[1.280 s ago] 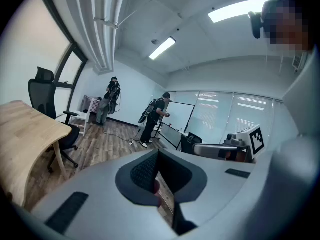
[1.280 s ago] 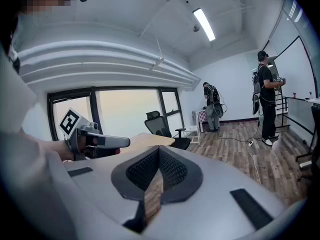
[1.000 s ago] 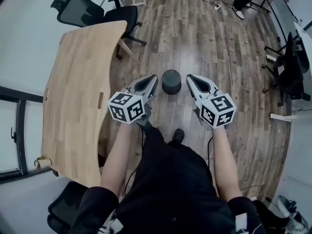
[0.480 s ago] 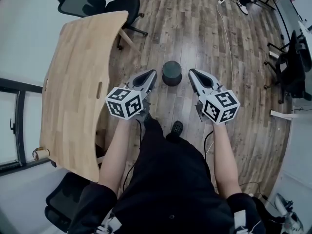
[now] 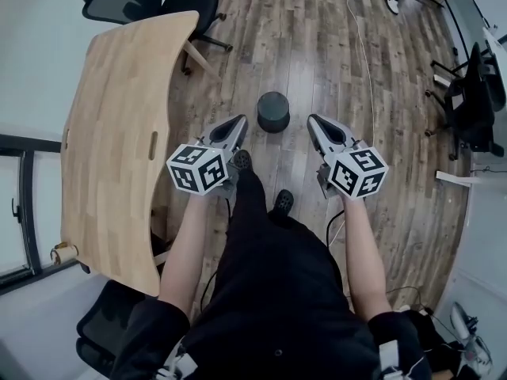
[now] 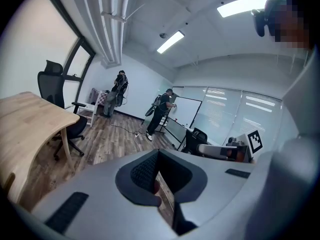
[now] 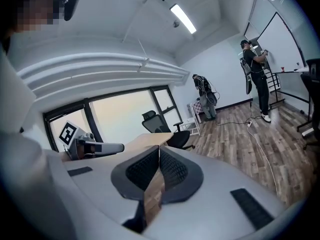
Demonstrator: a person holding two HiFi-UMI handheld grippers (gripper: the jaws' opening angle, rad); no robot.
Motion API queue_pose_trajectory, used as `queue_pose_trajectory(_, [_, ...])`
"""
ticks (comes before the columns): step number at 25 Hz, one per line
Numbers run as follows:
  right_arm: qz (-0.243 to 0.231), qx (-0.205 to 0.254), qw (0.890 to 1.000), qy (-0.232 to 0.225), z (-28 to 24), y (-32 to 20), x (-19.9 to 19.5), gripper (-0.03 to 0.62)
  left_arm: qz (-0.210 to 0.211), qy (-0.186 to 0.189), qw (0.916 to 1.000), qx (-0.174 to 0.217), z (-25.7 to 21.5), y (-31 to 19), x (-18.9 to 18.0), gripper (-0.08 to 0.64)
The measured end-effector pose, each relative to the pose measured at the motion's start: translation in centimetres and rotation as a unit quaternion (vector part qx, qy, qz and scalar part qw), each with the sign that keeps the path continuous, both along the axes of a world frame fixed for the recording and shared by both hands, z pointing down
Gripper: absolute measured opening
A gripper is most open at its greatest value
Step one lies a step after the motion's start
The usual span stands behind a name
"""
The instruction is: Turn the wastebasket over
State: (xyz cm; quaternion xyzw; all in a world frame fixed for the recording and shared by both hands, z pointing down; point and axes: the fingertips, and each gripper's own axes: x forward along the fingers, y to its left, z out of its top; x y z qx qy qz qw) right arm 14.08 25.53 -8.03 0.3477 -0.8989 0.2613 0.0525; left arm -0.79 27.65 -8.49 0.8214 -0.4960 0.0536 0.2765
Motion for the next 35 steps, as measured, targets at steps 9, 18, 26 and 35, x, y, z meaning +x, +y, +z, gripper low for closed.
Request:
queue_pose_trajectory(9, [0.016, -0.036, 0.999, 0.016, 3.2, -3.5, -0.9, 0.034, 0.014, 0.013, 0.9992, -0.035, 3.1, -3.9, -1.0, 0.014])
queue_pose_trajectory(18, [0.046, -0.055, 0.997, 0.041, 3.9, -10.8, -3.1, 0.034, 0.026, 0.042, 0.9979, -0.043, 3.6, -12.4, -3.7, 0.014])
queue_pose_trajectory(26, [0.082, -0.065, 0.992, 0.063, 5.8, -15.6, -5.7, 0.034, 0.053, 0.051, 0.9946, -0.073, 5.9, -18.1, -6.6, 0.014])
queue_pose_trajectory(35, [0.103, -0.103, 0.982, 0.122, 11.4, -16.8, -6.5, 0.034, 0.134, 0.078, 0.9786, -0.135, 12.0, -19.7, -6.5, 0.014])
